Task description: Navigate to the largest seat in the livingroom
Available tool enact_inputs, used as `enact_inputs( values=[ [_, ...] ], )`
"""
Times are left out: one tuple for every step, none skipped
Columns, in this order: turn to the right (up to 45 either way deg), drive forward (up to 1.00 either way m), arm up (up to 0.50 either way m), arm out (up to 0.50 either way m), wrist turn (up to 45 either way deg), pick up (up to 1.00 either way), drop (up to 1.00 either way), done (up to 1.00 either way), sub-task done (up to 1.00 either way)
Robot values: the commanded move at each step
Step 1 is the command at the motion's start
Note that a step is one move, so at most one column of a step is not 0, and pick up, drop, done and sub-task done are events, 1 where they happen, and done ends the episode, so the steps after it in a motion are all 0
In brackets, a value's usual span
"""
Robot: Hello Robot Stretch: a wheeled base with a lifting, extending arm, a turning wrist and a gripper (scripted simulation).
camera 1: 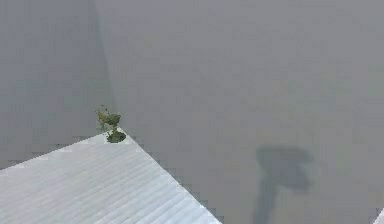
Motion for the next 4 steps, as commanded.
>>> enact_inputs(
  values=[
    [-36.0,0.0,0.0,0.0,0.0,0.0,0.0,0.0,0.0],
    [0.0,0.05,0.0,0.0,0.0,0.0,0.0,0.0,0.0],
    [-3.0,0.0,0.0,0.0,0.0,0.0,0.0,0.0,0.0],
    [0.0,0.75,0.0,0.0,0.0,0.0,0.0,0.0,0.0]
  ],
)
